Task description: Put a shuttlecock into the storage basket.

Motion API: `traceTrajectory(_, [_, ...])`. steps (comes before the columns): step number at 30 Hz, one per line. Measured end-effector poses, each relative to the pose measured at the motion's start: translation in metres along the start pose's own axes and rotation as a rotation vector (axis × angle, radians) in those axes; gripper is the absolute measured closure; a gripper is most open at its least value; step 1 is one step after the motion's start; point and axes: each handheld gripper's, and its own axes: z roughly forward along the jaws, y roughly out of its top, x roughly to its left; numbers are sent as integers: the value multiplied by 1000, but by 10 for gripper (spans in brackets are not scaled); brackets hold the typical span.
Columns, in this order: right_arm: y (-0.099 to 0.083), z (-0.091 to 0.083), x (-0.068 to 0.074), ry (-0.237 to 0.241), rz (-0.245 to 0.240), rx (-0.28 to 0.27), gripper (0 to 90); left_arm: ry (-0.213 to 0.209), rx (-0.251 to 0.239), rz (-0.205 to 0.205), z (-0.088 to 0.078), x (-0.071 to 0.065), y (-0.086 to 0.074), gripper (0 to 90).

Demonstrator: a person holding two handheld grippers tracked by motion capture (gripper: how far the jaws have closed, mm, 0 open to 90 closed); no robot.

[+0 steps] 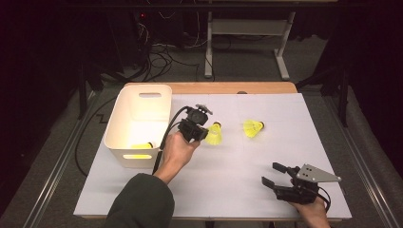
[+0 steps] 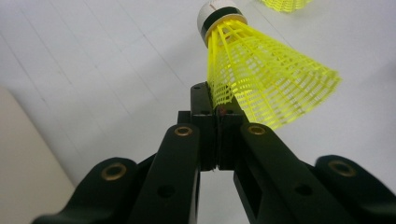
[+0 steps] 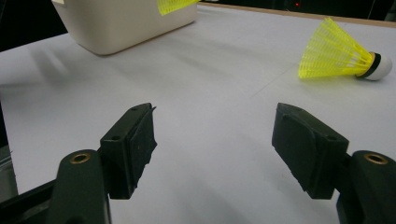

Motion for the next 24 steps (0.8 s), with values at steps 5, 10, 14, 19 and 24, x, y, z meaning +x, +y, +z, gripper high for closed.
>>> traceTrajectory(5, [0,-3,-1,-9,1,-13,310,-13,-3,-15,-5,5,1,891])
traceTrajectory(10, [-1,-4,-2,-29,1,-12,312,-13,-7,-18,-9,6,2,891])
traceTrajectory(14, [-1,-7,-4,-44,-5,-14,317,-12,-10,-22,-11,9,4,891])
traceTrajectory(19, [-2,-9,-6,-61,7,-22,317,-5,-5,-33,-15,14,3,891])
traceTrajectory(24, [-2,-8,-6,-54,0,-7,317,1,-16,-34,-22,16,5,891])
